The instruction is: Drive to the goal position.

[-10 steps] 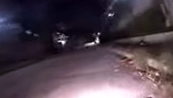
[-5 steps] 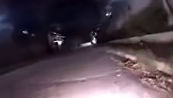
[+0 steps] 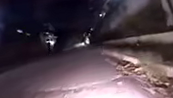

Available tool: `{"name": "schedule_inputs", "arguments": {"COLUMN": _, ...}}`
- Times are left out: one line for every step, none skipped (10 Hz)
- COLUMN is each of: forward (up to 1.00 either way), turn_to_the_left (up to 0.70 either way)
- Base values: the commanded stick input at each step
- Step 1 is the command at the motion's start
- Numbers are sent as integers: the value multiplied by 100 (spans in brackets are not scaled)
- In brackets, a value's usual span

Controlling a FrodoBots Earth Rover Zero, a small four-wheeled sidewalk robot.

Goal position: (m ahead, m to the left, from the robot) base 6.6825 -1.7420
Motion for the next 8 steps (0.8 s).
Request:
{"name": "schedule_inputs", "arguments": {"forward": 70, "turn_to_the_left": 0}}
{"name": "schedule_inputs", "arguments": {"forward": 70, "turn_to_the_left": 0}}
{"name": "schedule_inputs", "arguments": {"forward": 70, "turn_to_the_left": 0}}
{"name": "schedule_inputs", "arguments": {"forward": 70, "turn_to_the_left": 0}}
{"name": "schedule_inputs", "arguments": {"forward": 70, "turn_to_the_left": 0}}
{"name": "schedule_inputs", "arguments": {"forward": 70, "turn_to_the_left": 0}}
{"name": "schedule_inputs", "arguments": {"forward": 70, "turn_to_the_left": 0}}
{"name": "schedule_inputs", "arguments": {"forward": 70, "turn_to_the_left": 0}}
